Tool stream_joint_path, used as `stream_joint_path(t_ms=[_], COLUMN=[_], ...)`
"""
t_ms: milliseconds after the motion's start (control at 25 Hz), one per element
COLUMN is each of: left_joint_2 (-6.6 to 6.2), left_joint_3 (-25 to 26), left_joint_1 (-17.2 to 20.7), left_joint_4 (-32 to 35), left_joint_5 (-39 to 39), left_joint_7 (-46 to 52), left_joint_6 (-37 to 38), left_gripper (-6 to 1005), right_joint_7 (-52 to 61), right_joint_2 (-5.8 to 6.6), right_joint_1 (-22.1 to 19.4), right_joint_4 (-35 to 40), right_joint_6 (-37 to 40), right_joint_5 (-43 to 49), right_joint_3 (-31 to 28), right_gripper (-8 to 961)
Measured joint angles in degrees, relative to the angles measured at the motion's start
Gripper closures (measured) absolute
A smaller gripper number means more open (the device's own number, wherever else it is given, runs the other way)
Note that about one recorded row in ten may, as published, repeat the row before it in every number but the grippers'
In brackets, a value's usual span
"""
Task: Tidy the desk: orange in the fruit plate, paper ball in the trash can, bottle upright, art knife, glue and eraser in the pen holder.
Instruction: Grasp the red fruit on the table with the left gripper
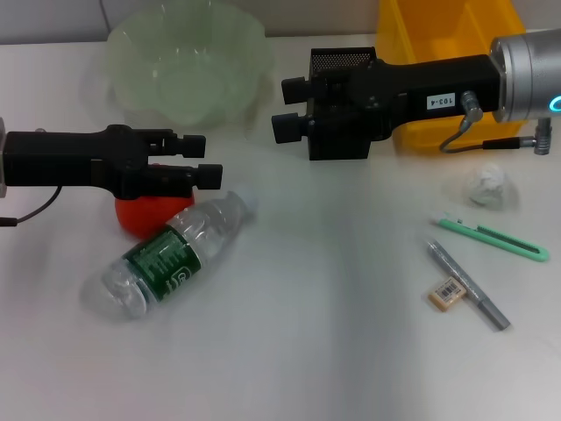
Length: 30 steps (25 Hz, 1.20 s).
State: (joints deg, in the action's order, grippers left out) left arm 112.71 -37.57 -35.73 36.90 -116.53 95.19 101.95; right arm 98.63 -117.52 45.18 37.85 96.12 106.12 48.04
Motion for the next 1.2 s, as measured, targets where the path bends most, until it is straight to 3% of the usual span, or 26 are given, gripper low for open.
stream_joint_path(t_ms=[760,960,1000,1200], left_joint_2=[0.05,-0.02,0.04,0.76], left_joint_3=[0.0,-1.0,-1.2,-1.4], left_joint_1=[-0.1,0.3,0.3,0.3], left_joint_4=[0.1,2.3,3.0,4.6], left_joint_5=[-0.1,-1.7,-2.5,-4.7], left_joint_7=[0.0,3.1,3.6,4.6], left_joint_6=[-0.5,-7.4,-8.6,-12.5], left_gripper=[252,257,258,264], right_joint_7=[0.9,-1.1,-5.4,-13.1], right_joint_2=[-0.69,-1.39,-1.50,-1.50], right_joint_1=[-0.7,-4.2,-6.1,-8.8], right_joint_4=[1.9,2.7,2.4,0.3], right_joint_6=[-1.5,-10.9,-14.0,-16.9], right_joint_5=[6.3,1.2,-4.3,-15.3], right_joint_3=[0.1,-2.1,-2.5,-2.5], right_gripper=[107,108,108,107])
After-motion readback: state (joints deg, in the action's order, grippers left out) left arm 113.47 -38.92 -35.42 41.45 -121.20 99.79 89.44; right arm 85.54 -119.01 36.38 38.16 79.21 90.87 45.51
